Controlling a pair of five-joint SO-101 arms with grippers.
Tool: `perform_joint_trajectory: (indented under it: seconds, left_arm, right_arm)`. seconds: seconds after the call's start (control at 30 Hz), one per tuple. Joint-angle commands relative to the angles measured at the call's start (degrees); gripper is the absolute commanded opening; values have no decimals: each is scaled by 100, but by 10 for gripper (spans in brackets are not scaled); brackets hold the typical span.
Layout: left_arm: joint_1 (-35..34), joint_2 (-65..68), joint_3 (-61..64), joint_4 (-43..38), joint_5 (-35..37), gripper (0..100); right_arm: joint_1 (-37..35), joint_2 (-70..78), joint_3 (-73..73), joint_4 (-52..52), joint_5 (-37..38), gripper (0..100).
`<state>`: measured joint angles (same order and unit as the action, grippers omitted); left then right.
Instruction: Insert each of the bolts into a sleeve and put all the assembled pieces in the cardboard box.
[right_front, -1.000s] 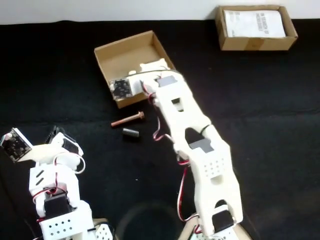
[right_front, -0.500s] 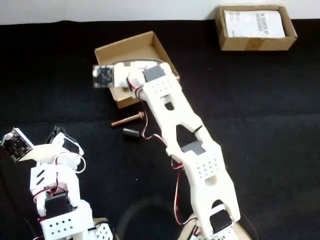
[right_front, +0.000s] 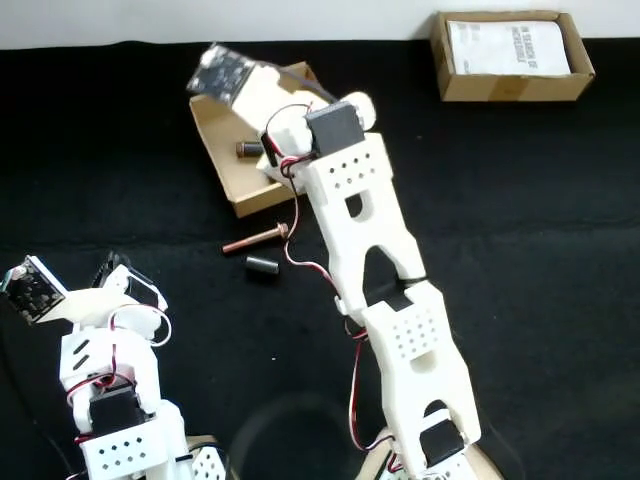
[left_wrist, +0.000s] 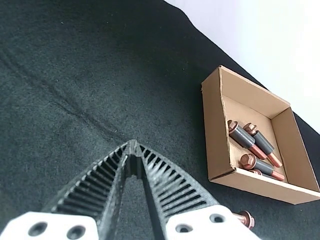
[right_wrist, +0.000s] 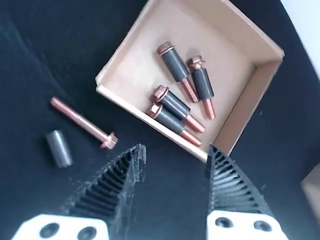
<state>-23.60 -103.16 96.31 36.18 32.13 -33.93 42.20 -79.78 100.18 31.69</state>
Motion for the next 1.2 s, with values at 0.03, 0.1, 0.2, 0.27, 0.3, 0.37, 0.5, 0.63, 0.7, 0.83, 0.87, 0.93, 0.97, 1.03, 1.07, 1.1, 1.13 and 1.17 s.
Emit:
perform_joint_trajectory:
  seconds: [0.03, 0.1, 0.2, 0.27, 0.3, 0.37, 0.5, 0.63, 0.7, 0.83, 0.87, 0.93, 0.97, 1.03, 1.07, 1.1, 1.13, 1.17]
  left_arm:
    - [-40, -84, 84, 26, 26, 9]
    - [-40, -84, 84, 26, 26, 9]
    - [-40, -75, 84, 26, 26, 9]
    - [-40, -75, 84, 26, 26, 9]
    - [-40, -75, 84, 26, 26, 9]
    - [-40, -75, 84, 26, 26, 9]
    - [-40, -75, 84, 26, 26, 9]
    - [-66, -75, 84, 26, 26, 9]
    - [-66, -75, 84, 26, 26, 9]
    - [-66, -75, 84, 26, 26, 9]
    - [-75, -75, 84, 26, 26, 9]
    - [-75, -75, 84, 26, 26, 9]
    - [-75, -75, 84, 26, 26, 9]
    - [-75, -75, 84, 26, 26, 9]
    - [-75, -75, 84, 26, 26, 9]
    - [-75, -75, 84, 26, 26, 9]
    - [-75, -75, 84, 26, 26, 10]
    - [-75, -75, 84, 26, 26, 10]
  right_arm:
    - [-75, -101, -321, 110, -1345, 170]
    - [-171, -101, -312, 119, -1503, 170]
    - [-400, -180, -312, 119, -1521, 170]
    - [-620, -435, -48, 119, -1521, 170]
    - [-752, -611, 224, 119, -1521, 170]
    - [-1033, -1147, 980, 119, -1521, 170]
    - [-1569, -2387, 3143, 92, -1503, 170]
    - [-1815, -3073, 5015, -48, -1495, 170]
    - [-1815, -3134, 5631, -295, -1495, 170]
    - [-1807, -3134, 6492, -1015, -1099, 170]
    - [-1807, -3134, 6712, -1235, -923, 170]
    - [-1771, -3134, 7081, -1675, -668, 170]
    - [-1727, -3134, 7231, -1868, -580, 170]
    - [-1675, -3125, 7486, -2246, -448, 170]
    - [-1613, -3125, 7591, -2404, -369, 170]
    - [-1560, -3125, 7679, -2554, -308, 170]
    - [-1508, -3116, 7767, -2712, -229, 170]
    - [-1446, -3116, 7846, -2870, -149, 170]
